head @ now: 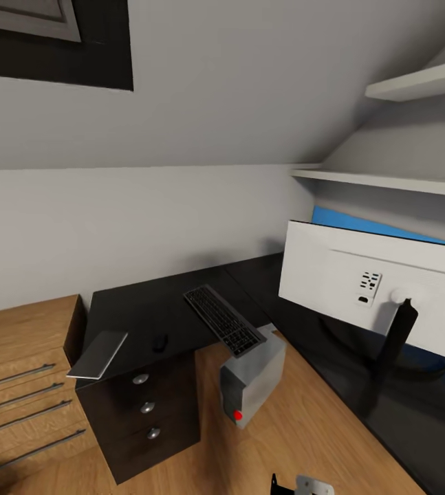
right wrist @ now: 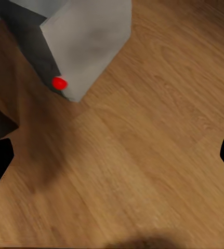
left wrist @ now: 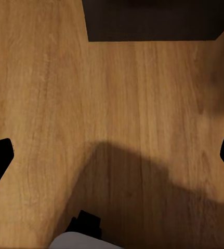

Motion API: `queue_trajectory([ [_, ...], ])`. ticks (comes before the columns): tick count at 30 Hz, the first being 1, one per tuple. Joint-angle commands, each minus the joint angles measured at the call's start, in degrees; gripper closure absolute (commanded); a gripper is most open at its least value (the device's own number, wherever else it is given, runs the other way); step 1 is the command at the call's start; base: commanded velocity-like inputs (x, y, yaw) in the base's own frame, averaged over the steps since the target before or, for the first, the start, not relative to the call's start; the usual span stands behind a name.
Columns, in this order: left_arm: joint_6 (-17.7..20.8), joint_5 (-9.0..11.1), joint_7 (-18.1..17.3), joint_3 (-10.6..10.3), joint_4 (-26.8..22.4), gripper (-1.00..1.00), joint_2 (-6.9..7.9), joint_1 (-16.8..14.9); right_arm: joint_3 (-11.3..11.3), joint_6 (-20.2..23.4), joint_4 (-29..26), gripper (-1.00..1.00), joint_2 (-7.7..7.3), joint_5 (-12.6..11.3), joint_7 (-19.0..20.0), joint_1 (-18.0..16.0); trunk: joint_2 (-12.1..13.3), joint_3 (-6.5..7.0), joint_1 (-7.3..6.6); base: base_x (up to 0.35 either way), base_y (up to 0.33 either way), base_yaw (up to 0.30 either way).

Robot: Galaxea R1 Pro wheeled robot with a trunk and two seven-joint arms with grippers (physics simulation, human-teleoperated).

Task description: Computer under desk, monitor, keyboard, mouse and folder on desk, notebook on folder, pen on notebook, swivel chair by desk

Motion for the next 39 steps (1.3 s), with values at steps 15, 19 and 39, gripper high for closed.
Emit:
queue_trajectory([
  [15, -0.09, 0.05, 0.08, -0.58, -0.06, -1.00, 0.00, -0.01, 0.46, -0.11, 0.09, -1.00, 0.59, 0.23, -0.34, -0.04, -0.04, -0.29, 0.00, 0.000, 0.062, 0.192],
  [19, -0.09, 0.05, 0.07, -0.59, -0.06, -1.00, 0.00, -0.02, 0.46, -0.11, 0.15, -1.00, 0.58, 0.35, -0.34, -0.04, -0.04, -0.32, 0.00, 0.000, 0.181, 0.024],
  [39, 0.00, 0.05, 0.06, -0.65, -0.06, -1.00, -0.06, -0.01, 0.45, -0.19, 0.16, -1.00, 0.58, 0.43, -0.34, -0.04, -0.04, -0.33, 0.00, 0.000, 0.012, 0.198],
])
